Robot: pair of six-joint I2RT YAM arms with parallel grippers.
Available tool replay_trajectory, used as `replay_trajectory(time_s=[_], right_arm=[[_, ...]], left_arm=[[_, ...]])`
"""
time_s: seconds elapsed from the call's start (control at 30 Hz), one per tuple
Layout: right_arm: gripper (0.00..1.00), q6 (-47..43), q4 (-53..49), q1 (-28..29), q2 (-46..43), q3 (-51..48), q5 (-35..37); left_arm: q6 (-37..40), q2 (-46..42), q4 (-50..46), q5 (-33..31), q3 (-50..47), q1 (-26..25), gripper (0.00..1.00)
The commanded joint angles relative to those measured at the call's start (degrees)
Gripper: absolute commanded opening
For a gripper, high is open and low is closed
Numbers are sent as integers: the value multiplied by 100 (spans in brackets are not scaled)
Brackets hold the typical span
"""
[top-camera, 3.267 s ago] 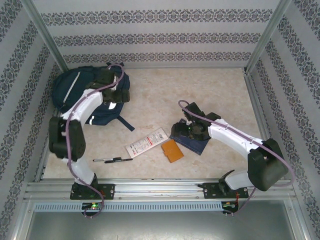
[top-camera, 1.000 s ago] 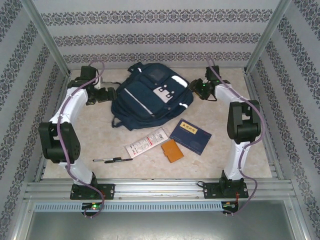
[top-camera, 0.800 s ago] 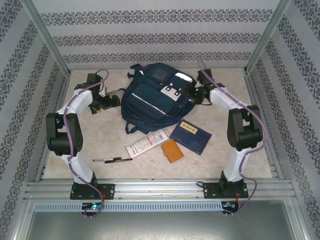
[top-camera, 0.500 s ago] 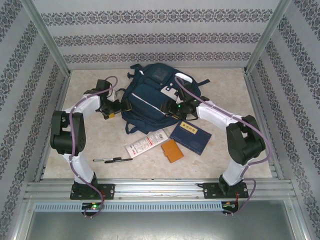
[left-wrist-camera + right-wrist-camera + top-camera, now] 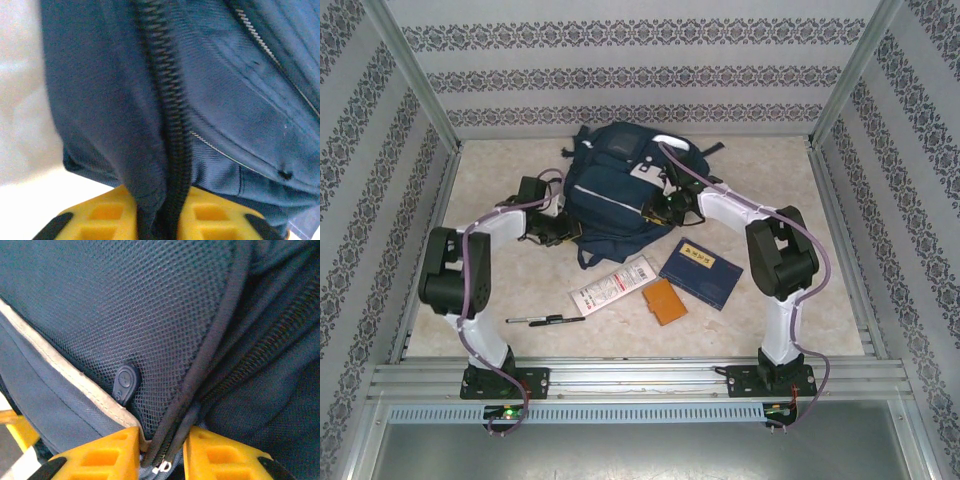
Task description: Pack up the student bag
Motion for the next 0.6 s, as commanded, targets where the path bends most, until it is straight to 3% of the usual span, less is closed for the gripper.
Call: replay_trajectory(time_s=[0.0,0.1,0.13,0.17,0.2,0.33,0.57], right_arm=[[30,-328,640,256,456,746,-1025],[39,-308,658,441,705,1132,-1188],[44,-317,602,481,713,1191,-1140],[49,-309,595,495,659,1168,-1059],[52,-308,600,486,553,1079,-928],[57,-391,725,248,-200,296,-426],[58,-1052,577,-396,-1510,-1125,-136]], left_arm=[[-5,-836,55,663,-686,-271,16],[34,-1343,-236,569,-1045,-451,20],[85,-1528,-444,401,-1097,-487,35],[121,-1719,-710,149,-1073,-489,59],[240,-1860,-986,-115,-980,-480,69],[1077,-2283,-2314,-1092,-69,-485,75],[2134,-1697,-2762,-1203,1360,-560,76]])
